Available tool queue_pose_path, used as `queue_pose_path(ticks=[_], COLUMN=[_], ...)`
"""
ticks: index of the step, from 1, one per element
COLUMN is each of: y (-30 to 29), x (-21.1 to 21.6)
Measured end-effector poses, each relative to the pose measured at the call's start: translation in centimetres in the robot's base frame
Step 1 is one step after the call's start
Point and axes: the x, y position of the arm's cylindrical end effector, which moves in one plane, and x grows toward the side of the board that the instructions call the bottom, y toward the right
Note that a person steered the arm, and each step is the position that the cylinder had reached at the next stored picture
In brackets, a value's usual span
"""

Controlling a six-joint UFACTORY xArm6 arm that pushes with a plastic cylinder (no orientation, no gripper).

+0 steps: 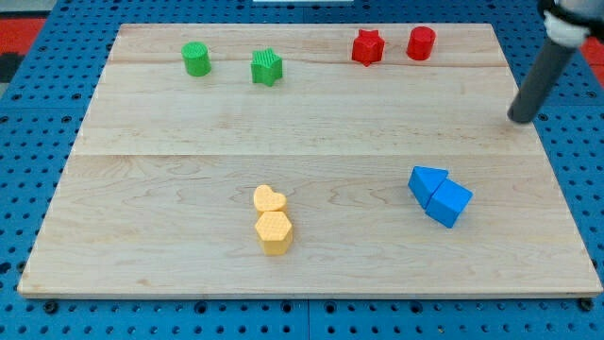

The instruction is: Place the red circle towards the right side of the red star

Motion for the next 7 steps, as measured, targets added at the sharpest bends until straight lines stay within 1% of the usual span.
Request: queue_pose_path(ticks=[1,2,3,4,5,6,7], y=[1.3,-1.1,-2.1,-2.7,-3.4,-6.5,-8.2], x=[-7.1,-11.0,-10.9,-13.1,-14.2,-10.9,-10.9])
